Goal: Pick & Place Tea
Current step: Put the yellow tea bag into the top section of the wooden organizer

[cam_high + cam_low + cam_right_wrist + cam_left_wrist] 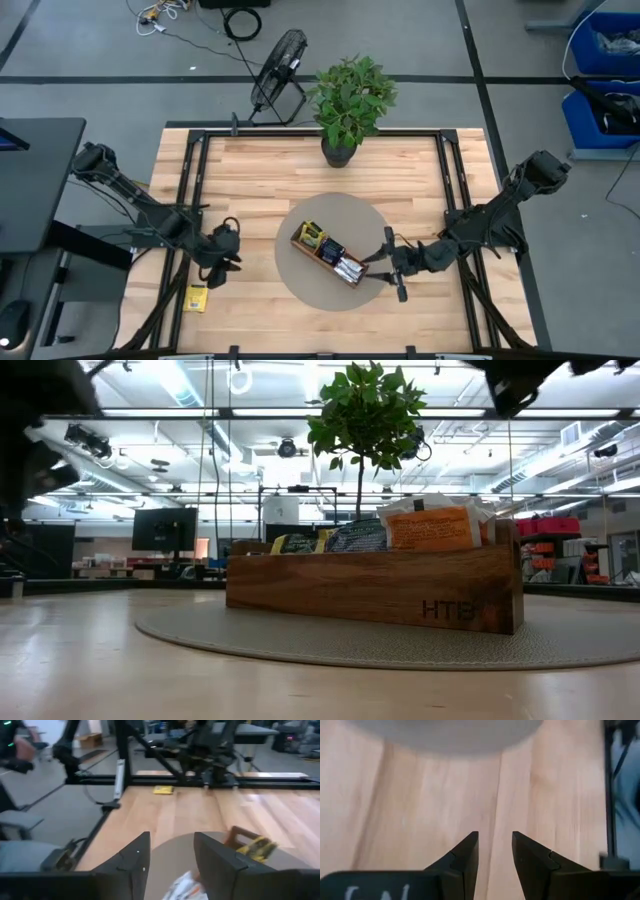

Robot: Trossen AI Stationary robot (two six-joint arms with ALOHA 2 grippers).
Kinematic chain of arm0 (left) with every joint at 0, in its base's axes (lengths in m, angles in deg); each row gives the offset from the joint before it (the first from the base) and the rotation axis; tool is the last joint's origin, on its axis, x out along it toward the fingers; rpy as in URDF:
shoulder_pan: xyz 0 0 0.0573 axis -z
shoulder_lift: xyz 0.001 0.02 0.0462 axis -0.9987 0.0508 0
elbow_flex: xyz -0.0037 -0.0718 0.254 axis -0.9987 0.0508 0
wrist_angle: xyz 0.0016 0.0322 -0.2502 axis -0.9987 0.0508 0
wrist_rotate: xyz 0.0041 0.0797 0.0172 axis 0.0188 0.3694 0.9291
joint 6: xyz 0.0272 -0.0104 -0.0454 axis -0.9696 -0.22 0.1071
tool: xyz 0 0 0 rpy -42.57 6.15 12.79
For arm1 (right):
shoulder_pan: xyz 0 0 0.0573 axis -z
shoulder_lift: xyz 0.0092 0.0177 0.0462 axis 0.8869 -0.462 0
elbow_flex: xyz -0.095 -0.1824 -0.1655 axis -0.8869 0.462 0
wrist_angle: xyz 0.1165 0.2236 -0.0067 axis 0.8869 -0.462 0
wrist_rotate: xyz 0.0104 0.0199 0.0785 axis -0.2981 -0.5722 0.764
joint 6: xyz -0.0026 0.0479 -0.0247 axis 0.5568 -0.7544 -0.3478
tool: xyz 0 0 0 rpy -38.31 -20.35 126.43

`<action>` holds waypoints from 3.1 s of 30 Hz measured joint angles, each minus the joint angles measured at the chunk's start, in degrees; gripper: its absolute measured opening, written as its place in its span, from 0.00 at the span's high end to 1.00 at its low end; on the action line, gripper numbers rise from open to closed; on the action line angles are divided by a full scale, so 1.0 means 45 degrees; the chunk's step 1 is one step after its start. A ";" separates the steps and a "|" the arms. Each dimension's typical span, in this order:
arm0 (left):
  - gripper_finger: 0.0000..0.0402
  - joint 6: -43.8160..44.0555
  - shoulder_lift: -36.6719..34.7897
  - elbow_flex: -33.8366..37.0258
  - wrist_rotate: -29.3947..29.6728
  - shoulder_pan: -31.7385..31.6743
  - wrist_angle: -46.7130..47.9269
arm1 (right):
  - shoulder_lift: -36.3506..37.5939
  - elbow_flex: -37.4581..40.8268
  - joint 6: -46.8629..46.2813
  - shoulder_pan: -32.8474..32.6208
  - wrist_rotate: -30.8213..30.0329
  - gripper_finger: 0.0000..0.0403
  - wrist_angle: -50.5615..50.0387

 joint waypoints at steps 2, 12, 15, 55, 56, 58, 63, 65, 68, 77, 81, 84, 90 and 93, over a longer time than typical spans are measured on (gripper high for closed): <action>0.70 0.0610 0.0000 0.0000 -0.0700 0.0004 0.0712 | 0.0000 0.0000 -0.0033 0.0175 -0.0071 0.60 -0.0114; 0.70 0.2899 -0.0015 0.0000 -0.2956 0.1191 0.2674 | 0.0000 0.0005 -0.0077 0.0319 0.1079 0.60 -0.0057; 0.70 0.3964 -0.0004 0.0000 -0.3824 0.1662 0.2880 | 0.0000 0.0005 -0.0084 0.0399 0.1080 0.60 -0.0095; 0.47 0.6766 0.5483 -0.0131 -0.3833 0.4847 0.1350 | 0.0000 0.0005 -0.0243 0.0561 0.1075 0.60 -0.0378; 0.49 0.6849 0.5489 -0.0131 -0.3818 0.4847 0.1392 | 0.0000 0.0005 -0.0255 0.0561 0.1075 0.60 -0.0385; 0.55 0.6852 0.5493 -0.0118 -0.3760 0.4849 0.1485 | 0.0000 0.0005 -0.0252 0.0561 0.1075 0.60 -0.0412; 0.76 0.6931 0.5503 -0.0096 -0.3276 0.4855 0.1767 | 0.0000 0.0005 -0.0223 0.0561 0.1075 0.60 -0.0465; 0.84 0.6955 0.5493 -0.0087 -0.3254 0.4804 0.1892 | 0.0000 0.0005 -0.0223 0.0561 0.1071 0.60 -0.0533; 0.95 0.6852 0.5342 -0.0135 -0.3202 0.4662 0.2031 | 0.0000 0.0005 -0.0223 0.0563 0.1071 0.60 -0.0558; 0.98 0.5428 0.5051 -0.1266 -0.0243 0.4197 0.2761 | 0.0000 0.0005 -0.0239 0.0566 0.0759 0.60 -0.0555; 0.99 0.4452 0.5049 -0.1709 0.0875 0.3874 0.2849 | 0.0000 0.0005 -0.0378 0.0566 0.0731 0.60 -0.0591; 0.99 0.3754 0.5047 -0.1977 0.1727 0.3492 0.2956 | 0.0000 0.0005 -0.0456 0.0566 0.0732 0.60 -0.0605; 0.99 0.1441 0.5025 -0.2609 0.3641 0.2466 0.2918 | 0.0000 0.0005 -0.0458 0.0566 0.0731 0.60 -0.0599; 0.99 0.0098 0.5022 -0.2989 0.4474 0.1876 0.2867 | 0.0000 0.0005 -0.0566 0.0566 0.0731 0.60 -0.0603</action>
